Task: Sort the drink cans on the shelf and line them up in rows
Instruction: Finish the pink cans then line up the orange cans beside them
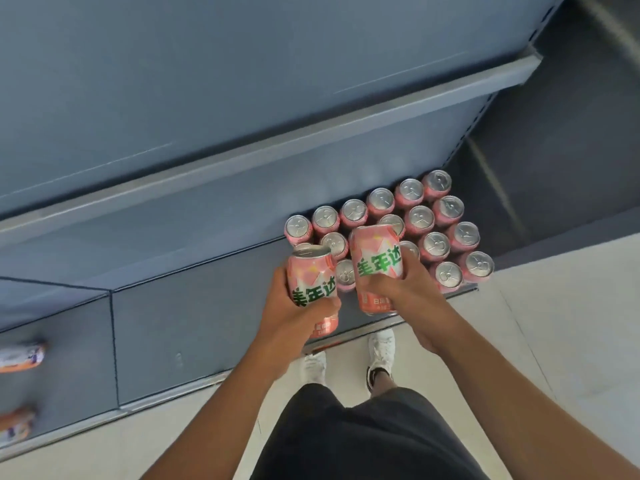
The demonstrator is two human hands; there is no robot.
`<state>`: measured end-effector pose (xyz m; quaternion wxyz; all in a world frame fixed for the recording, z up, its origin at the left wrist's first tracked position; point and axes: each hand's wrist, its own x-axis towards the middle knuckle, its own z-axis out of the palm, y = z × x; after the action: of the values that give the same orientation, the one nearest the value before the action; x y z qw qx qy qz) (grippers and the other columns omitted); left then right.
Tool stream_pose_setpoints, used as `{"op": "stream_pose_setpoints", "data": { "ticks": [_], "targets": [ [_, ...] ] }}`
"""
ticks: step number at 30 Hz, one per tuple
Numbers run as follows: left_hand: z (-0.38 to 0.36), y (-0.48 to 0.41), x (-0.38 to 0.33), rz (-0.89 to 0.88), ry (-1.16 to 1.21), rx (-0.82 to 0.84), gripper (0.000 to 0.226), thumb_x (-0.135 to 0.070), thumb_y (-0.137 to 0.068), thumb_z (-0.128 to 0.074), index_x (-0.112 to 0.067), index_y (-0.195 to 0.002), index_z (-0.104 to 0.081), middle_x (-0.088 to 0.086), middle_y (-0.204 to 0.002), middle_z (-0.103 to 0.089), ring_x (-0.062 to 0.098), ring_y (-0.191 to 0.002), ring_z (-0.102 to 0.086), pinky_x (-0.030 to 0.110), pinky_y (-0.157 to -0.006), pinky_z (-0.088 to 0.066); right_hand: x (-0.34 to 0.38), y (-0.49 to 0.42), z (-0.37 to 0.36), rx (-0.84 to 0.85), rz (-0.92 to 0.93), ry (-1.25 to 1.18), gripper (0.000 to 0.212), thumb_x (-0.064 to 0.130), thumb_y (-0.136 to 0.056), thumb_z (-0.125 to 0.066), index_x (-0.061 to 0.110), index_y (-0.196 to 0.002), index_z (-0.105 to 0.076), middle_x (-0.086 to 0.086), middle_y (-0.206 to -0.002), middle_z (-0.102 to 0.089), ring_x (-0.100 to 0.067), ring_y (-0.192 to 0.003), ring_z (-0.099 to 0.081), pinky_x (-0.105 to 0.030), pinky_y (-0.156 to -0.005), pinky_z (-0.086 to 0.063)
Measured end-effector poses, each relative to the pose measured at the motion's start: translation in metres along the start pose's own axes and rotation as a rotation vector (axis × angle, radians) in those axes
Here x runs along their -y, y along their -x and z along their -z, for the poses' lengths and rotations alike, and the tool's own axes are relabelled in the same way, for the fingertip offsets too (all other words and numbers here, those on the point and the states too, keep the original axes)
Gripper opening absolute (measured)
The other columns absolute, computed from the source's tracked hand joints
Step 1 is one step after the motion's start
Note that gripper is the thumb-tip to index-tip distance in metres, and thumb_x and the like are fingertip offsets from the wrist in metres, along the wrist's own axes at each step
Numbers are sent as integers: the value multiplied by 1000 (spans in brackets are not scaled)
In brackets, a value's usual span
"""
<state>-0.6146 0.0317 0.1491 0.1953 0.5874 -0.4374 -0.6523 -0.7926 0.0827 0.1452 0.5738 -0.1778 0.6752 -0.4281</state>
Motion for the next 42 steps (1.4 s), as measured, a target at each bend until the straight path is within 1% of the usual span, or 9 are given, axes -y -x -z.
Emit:
{"op": "stream_pose_setpoints", "data": {
  "ticks": [6, 12, 17, 20, 26, 30, 34, 38, 42],
  "targets": [
    [-12, 0, 23, 84, 25, -95, 75, -13, -66, -84, -33, -128, -46, -3, -111, -65, 14, -104, -64, 34, -83, -58, -10, -24, 10, 73, -3, 149, 31, 21, -84, -76, 29, -107, -57, 14, -90, -69, 11, -68, -65, -7, -53, -47],
    [-24, -4, 55, 68, -26, -131, 76, 5, -72, -77, -34, -127, -40, -9, -106, -58, 9, -95, -58, 5, -59, -46, -37, -38, 13, 154, 71, 338, 65, 1, -69, -79, 25, -121, -49, 3, -106, -64, -2, -89, -63, -15, -70, -54],
    [-32, -21, 94, 41, -114, -142, 80, 4, -67, -82, -32, -125, -39, -12, -106, -56, 6, -98, -59, 9, -70, -50, -67, -50, 12, 102, 162, 490, 67, 16, -56, -82, 32, -113, -50, 5, -106, -59, -17, -99, -62, -45, -84, -57],
    [-33, -32, 118, 4, -188, -159, 80, -2, -64, -86, -30, -125, -43, -13, -107, -59, 6, -102, -59, 15, -79, -51, -77, -51, 10, 119, 188, 557, 67, 21, -59, -81, 38, -114, -47, 10, -112, -56, -12, -104, -58, -42, -89, -54],
    [-30, -45, 149, -17, -267, -249, 71, -12, -64, -88, -28, -120, -47, -13, -105, -61, 6, -97, -61, 14, -76, -51, -86, -55, 2, 204, 252, 642, 70, 24, -65, -77, 30, -126, -45, 11, -115, -58, -12, -107, -57, -41, -91, -52],
    [-31, -49, 158, -10, -279, -292, 71, -13, -67, -87, -27, -122, -45, -15, -105, -59, -4, -98, -57, 4, -70, -46, -100, -62, 1, 165, 323, 811, 71, 20, -72, -78, 29, -132, -41, 10, -119, -58, -14, -108, -57, -43, -87, -55],
    [-37, -54, 164, 10, -262, -325, 68, -10, -69, -84, -36, -116, -42, -19, -101, -57, -8, -94, -56, 2, -66, -43, -117, -64, 0, 55, 522, 1136, 69, 25, -71, -83, 19, -130, -48, 3, -123, -62, -23, -110, -59, -38, -86, -53],
    [-44, -60, 166, 29, -243, -349, 66, -12, -73, -81, -41, -115, -39, -21, -103, -57, -4, -95, -59, 7, -67, -45, -133, -75, -1, -61, 634, 1289, 63, 25, -66, -86, 10, -119, -56, -5, -112, -64, -27, -108, -58, -41, -97, -45],
    [-49, -69, 173, 55, -213, -380, 65, -11, -74, -78, -39, -117, -39, -14, -109, -61, 3, -94, -62, 10, -67, -45, -146, -85, -5, -111, 649, 1408, 63, 31, -66, -85, 12, -119, -56, -3, -112, -62, -28, -110, -53, -41, -101, -33]
  ]
}}
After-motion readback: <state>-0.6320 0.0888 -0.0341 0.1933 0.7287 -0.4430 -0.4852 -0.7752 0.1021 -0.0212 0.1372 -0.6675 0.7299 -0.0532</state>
